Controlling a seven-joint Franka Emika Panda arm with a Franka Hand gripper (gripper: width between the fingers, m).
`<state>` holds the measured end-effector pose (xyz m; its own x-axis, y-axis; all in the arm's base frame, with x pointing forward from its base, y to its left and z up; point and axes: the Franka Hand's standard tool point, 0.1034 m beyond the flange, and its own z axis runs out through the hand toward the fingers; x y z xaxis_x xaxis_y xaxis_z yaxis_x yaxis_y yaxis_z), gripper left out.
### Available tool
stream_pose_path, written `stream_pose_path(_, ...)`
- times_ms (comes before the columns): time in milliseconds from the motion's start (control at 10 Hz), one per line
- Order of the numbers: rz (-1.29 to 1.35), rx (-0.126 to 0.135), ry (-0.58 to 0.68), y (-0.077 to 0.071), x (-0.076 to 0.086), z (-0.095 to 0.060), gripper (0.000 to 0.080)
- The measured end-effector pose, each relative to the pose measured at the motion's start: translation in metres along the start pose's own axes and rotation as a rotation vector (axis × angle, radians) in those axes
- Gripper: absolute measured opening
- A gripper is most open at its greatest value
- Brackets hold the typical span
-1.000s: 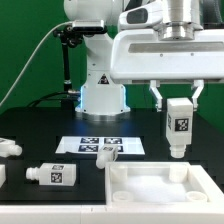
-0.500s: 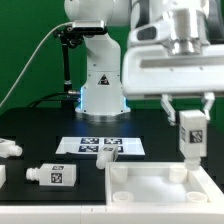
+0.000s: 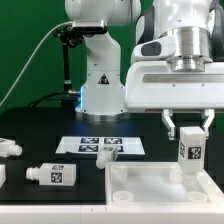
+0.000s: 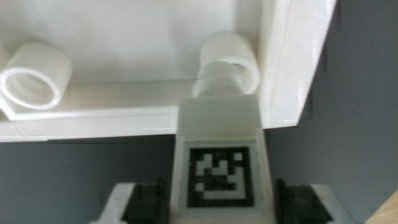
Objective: Assemble one leg
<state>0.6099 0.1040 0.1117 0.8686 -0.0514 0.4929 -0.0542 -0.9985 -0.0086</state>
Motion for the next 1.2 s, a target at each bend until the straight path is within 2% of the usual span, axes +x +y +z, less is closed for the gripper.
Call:
stream_pose_path(400,-0.004,-0.005,-0.006,-0.005,-0.008,0.012,0.0282)
stream_pose_path(1000,0.001,-0.001,0.045,-0.007,-0.005,0.016,0.0282)
stream_pose_path(1200,-0.005,-0.006,0.051,-0.008,-0.006,0.026,0.0282)
